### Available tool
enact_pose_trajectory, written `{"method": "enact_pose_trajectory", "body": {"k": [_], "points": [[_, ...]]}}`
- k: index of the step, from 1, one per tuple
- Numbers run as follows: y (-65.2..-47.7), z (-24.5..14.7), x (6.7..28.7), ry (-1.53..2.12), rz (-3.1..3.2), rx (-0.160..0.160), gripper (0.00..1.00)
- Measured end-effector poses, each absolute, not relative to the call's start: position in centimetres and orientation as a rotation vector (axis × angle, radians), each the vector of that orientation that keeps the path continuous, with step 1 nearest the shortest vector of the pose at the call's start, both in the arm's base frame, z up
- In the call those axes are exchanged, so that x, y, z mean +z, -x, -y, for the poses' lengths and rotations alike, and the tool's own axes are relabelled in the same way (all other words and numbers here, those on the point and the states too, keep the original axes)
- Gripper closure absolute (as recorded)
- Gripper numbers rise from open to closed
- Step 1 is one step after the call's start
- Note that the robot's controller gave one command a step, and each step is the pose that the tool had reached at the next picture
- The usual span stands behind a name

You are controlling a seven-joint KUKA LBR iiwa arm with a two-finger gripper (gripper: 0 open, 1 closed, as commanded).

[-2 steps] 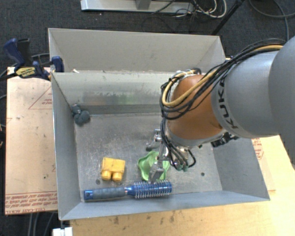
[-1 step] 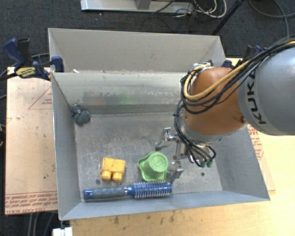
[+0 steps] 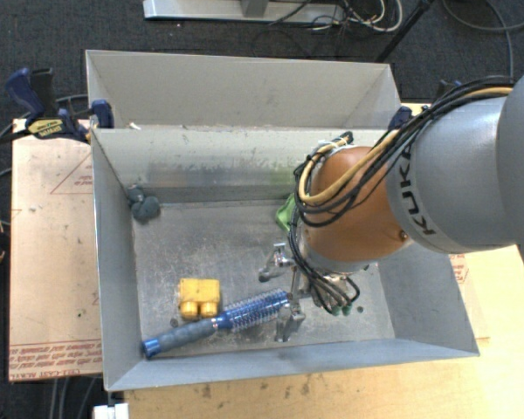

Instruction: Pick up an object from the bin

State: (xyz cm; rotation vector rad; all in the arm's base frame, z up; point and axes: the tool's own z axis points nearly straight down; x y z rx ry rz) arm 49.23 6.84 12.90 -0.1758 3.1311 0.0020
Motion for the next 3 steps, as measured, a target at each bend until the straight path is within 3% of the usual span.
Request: {"method": "enact_pose_trajectory", "body": {"k": [1,2,3], "points": [[-50.4,-8.3,7.2,0.133,-3.132,0.002,0.0],[-50.5,-8.5,7.6,0.134,-3.126,0.006,1.0],[-51.9,-6.5,22.9,0.128,-3.129,0.001,1.0]]}}
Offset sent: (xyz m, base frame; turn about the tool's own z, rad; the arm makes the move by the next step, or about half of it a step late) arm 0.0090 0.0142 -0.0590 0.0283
